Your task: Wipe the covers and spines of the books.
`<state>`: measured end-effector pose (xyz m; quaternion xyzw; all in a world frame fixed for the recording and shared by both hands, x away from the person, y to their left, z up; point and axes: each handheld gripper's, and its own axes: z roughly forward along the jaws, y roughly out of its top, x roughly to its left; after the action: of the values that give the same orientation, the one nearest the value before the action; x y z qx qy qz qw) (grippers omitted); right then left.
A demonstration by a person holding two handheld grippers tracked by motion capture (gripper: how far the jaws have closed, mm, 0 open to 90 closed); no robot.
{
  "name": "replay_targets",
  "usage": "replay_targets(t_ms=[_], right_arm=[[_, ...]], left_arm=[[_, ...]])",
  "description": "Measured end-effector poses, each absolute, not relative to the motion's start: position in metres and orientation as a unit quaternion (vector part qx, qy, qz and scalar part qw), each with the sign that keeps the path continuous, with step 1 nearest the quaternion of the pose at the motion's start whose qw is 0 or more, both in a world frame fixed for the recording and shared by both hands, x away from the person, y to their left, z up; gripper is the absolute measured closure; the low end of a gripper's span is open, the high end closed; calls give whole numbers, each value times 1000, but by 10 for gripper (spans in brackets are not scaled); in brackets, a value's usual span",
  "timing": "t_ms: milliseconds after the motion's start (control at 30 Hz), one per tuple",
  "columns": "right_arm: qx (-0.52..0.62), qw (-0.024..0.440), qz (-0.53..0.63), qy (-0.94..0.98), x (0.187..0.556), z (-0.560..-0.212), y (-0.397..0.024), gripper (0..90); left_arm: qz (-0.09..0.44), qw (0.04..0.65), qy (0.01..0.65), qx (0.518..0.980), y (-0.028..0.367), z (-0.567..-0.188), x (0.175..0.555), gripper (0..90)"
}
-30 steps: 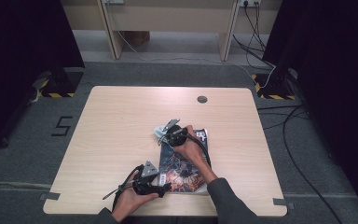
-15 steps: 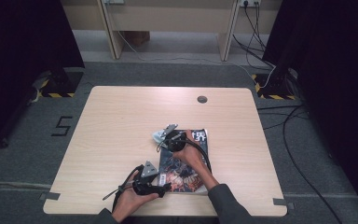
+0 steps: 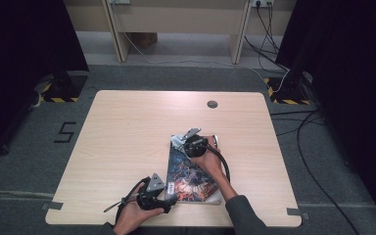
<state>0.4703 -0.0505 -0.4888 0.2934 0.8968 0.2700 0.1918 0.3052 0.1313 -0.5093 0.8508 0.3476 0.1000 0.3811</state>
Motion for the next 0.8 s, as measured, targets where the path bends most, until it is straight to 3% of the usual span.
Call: replay_targets(t_ms=[333,800], right_arm=[[248,180,280,910,438,-490,-35,764],[279,193,262,904,447,-488,-48,763]], left_arm=[[106,379,342,853,131,-510,305,366],[110,393,331,851,129,-506,304,438]])
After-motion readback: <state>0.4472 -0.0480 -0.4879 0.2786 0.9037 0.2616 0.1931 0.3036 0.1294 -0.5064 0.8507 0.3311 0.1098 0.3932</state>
